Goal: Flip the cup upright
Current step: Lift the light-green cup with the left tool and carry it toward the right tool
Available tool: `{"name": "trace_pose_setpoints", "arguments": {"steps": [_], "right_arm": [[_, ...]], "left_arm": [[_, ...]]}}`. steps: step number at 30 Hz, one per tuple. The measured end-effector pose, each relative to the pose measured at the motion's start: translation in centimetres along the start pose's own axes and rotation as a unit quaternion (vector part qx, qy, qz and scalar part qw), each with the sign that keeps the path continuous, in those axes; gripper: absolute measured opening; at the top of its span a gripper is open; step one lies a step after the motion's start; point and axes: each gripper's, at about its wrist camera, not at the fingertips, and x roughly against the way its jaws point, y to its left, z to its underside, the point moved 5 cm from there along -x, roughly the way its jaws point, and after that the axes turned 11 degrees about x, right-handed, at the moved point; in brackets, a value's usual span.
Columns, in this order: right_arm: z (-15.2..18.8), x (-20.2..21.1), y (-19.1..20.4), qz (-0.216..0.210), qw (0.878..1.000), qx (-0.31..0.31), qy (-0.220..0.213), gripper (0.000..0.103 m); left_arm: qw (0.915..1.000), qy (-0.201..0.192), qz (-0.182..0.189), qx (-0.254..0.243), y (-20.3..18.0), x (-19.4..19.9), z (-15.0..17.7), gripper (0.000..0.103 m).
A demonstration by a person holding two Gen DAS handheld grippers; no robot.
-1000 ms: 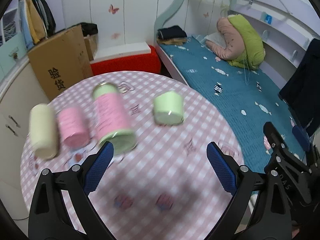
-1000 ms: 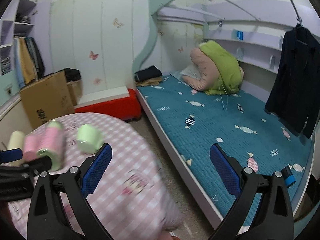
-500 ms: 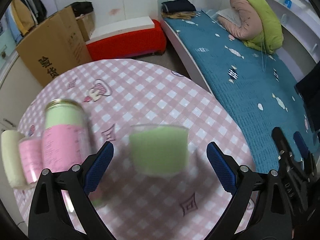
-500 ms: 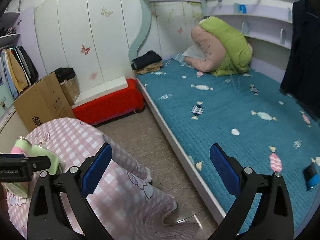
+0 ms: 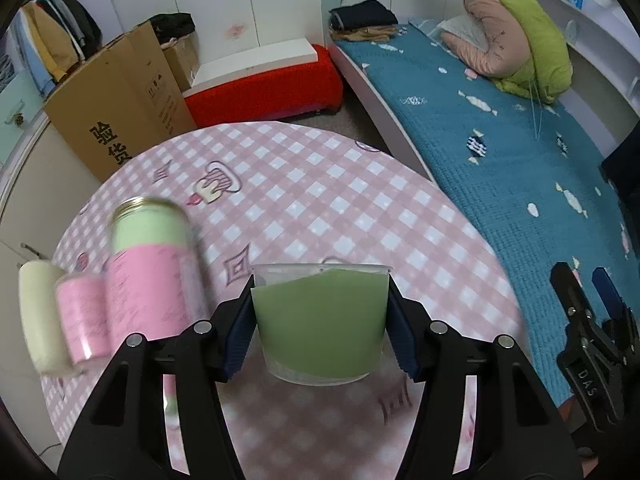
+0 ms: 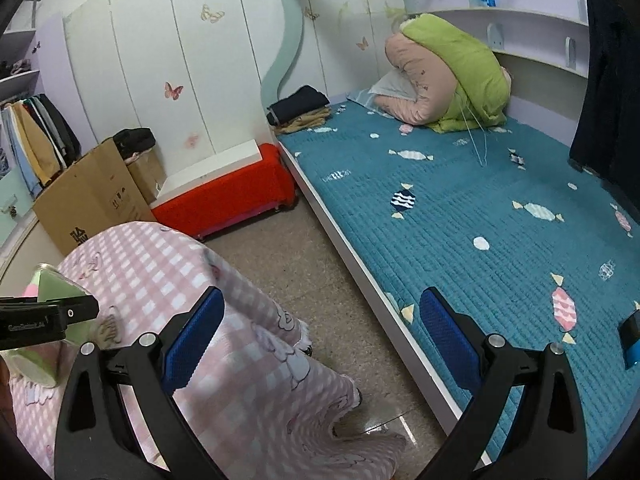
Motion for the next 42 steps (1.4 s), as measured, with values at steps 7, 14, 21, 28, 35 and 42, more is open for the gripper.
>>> {"name": "trace_pose_setpoints", "arguments": {"steps": [7, 14, 21, 28, 35, 42], "right_arm": [[0.4, 6.1, 3.8, -0.027, 0.999, 0.034, -0.012, 0.095], [4.3, 11.5, 9.8, -0.064, 0.993, 0.102, 0.009, 0.095], [8.2, 13.2, 13.4, -0.062, 0.987, 0.139, 0.044, 0.095], [9.9, 13.5, 14.8, -0.047, 0.983, 0.164, 0.062, 0.095], [9.7, 14.4, 14.9, -0.053, 0.984, 0.157, 0.061, 0.095], [8.1, 16.9, 15.6, -0.093, 0.987, 0.12, 0.058, 0.095]], "left_arm": [[0.9993, -0.02, -0.005, 0.032, 3.8, 6.2, 4.5, 0.059], [0.995, 0.009, -0.015, 0.098, 10.6, 8.6, 13.2, 0.059], [0.9894, 0.021, -0.016, 0.143, 14.8, 8.5, 17.7, 0.059], [0.9917, 0.021, -0.002, 0.127, 14.6, 7.8, 17.8, 0.065], [0.9942, 0.013, 0.01, 0.107, 14.0, 9.0, 17.7, 0.086], [0.9931, -0.058, 0.038, 0.094, 17.7, 15.9, 16.4, 0.09]]}}
